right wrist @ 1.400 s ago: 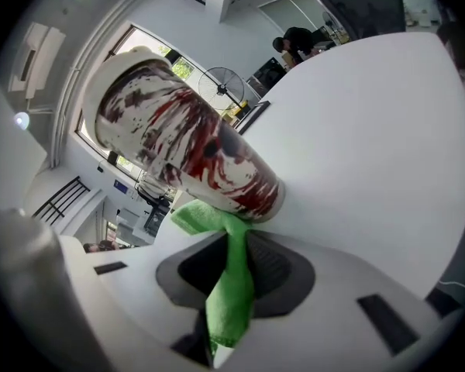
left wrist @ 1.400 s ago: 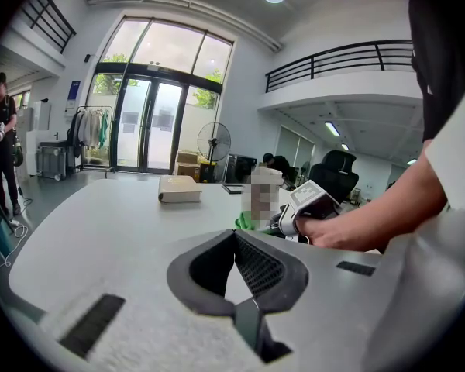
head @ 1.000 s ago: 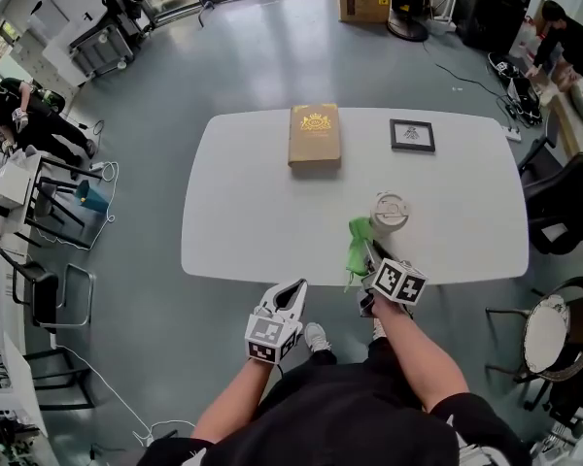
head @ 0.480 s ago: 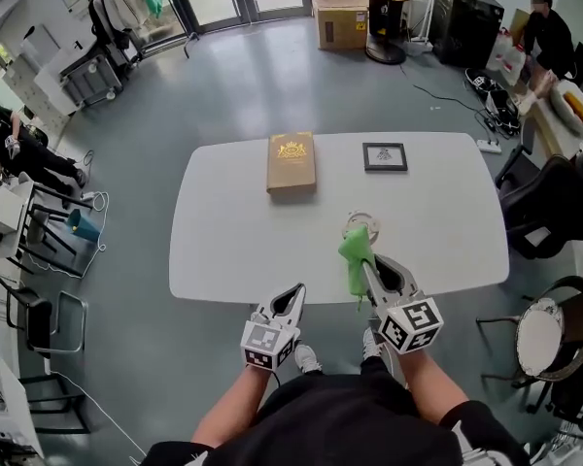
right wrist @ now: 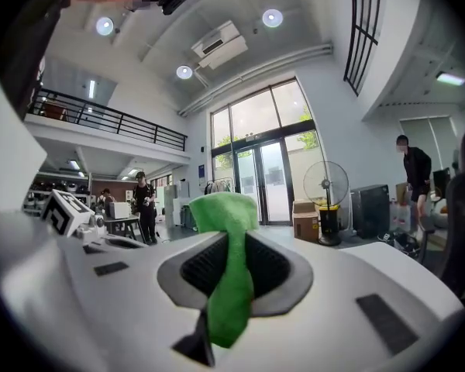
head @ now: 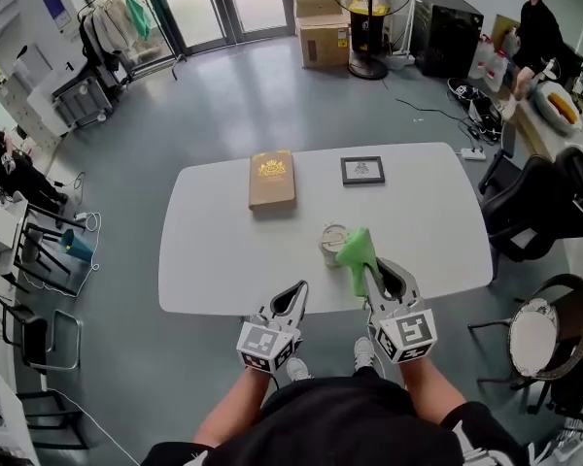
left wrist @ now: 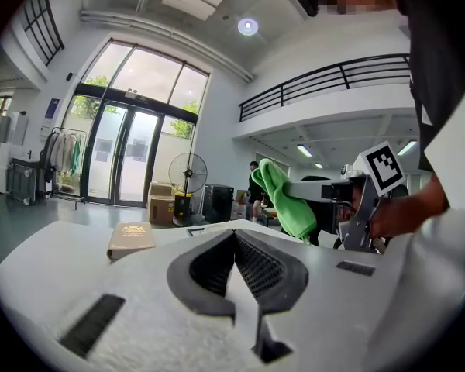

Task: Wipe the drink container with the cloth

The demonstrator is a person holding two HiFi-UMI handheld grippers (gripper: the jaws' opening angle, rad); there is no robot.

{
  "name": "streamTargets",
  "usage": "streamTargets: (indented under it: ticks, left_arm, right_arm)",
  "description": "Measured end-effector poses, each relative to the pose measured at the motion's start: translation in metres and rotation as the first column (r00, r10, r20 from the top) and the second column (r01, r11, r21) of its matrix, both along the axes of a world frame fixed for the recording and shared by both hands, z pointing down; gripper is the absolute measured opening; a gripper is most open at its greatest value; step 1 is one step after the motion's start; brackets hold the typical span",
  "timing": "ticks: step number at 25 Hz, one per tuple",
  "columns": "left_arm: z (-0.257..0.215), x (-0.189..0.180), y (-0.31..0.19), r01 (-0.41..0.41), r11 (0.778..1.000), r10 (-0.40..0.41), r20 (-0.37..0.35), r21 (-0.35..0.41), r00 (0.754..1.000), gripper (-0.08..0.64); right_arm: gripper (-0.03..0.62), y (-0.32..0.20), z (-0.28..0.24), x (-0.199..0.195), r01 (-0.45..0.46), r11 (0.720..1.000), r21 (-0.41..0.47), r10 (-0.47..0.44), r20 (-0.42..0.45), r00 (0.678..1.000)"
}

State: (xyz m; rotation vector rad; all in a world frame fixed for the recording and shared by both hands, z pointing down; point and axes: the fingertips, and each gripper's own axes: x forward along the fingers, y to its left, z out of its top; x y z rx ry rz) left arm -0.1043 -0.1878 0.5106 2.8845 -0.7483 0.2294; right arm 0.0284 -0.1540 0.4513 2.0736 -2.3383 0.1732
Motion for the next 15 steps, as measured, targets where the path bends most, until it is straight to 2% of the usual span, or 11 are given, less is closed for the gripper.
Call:
streamTargets:
  ticks: [5,10,15]
  left_arm:
    - [-0.006,0.009,0.003,-0.018,1.0,0.018,-0.015,0.026,1.0,0.012]
    - [-0.004,0.011,0.004,0.004,1.0,-0.004,-0.018,-0.002,1.0,0.012]
    - [0.003,0.012,0.006,0.014,1.0,-0.014,-0.004,-0.017,1.0,0.012]
  right_arm:
    - [0.075,0.002,-0.002,0.011,-0.014,1.0,0.008,0.014,-0.009,1.0]
    - [0.074,0.002,-0.004,0.02,-0.024,1.0,0.012,0.023,0.005,1.0]
    - [0.074,0.003,0.0,0.021,-0.016,1.0,0.008,0.016,-0.025,1.0]
